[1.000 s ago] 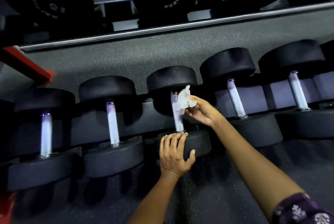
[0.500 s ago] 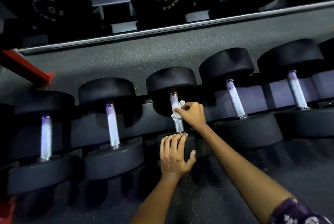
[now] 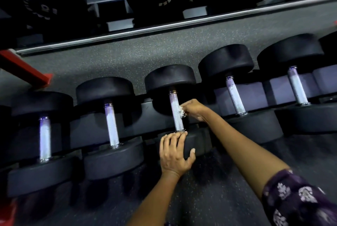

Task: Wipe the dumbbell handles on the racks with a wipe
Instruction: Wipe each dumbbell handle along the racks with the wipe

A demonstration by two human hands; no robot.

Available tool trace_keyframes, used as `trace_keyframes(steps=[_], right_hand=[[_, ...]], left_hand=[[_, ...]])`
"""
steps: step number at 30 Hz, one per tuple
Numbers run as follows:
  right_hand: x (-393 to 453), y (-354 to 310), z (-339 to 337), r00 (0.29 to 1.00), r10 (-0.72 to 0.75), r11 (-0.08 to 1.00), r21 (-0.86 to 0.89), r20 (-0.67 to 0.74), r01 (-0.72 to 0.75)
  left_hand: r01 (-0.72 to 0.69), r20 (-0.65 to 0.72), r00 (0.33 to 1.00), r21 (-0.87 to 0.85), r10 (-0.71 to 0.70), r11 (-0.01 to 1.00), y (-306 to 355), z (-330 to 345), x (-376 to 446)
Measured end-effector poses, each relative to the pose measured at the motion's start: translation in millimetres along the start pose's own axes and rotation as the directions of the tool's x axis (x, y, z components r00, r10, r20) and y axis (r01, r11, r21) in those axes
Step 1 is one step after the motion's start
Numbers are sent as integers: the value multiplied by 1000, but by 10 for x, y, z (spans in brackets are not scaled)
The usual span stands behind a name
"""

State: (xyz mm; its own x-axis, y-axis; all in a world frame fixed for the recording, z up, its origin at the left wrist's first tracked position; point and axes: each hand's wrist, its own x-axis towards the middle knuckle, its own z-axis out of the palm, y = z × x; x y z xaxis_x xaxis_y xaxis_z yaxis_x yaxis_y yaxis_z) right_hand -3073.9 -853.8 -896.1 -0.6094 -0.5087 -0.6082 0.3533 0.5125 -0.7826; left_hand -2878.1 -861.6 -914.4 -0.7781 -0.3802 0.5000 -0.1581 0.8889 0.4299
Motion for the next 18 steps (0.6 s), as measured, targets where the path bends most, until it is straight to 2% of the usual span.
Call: trace_keyframes(steps=[2, 4, 6, 10, 14, 18], right_hand=[[-54, 14, -12, 976, 136, 990, -64, 169, -126], [-138, 42, -80, 902, 264, 963, -144, 342, -227], [-150, 70, -152, 867, 280, 959, -160, 411, -234], [-105, 125, -138, 888, 273, 961, -66, 371, -268], [-142, 67, -221, 901, 247, 959, -222, 357, -175], [-130, 120, -32, 944, 215, 949, -283, 252, -141]], left_hand=[[-4, -1, 1000, 1, 4, 1000, -8, -1, -10], [-4, -1, 1000, 1, 4, 1000, -10, -4, -11], [-5, -4, 1000, -2, 5, 1000, -4, 2, -1], [-10, -14, 1000, 3, 10, 1000, -12, 9, -5], [-12, -7, 1000, 0, 12, 1000, -10, 9, -10], [-8, -18, 1000, 11, 8, 1000, -20, 16, -1]])
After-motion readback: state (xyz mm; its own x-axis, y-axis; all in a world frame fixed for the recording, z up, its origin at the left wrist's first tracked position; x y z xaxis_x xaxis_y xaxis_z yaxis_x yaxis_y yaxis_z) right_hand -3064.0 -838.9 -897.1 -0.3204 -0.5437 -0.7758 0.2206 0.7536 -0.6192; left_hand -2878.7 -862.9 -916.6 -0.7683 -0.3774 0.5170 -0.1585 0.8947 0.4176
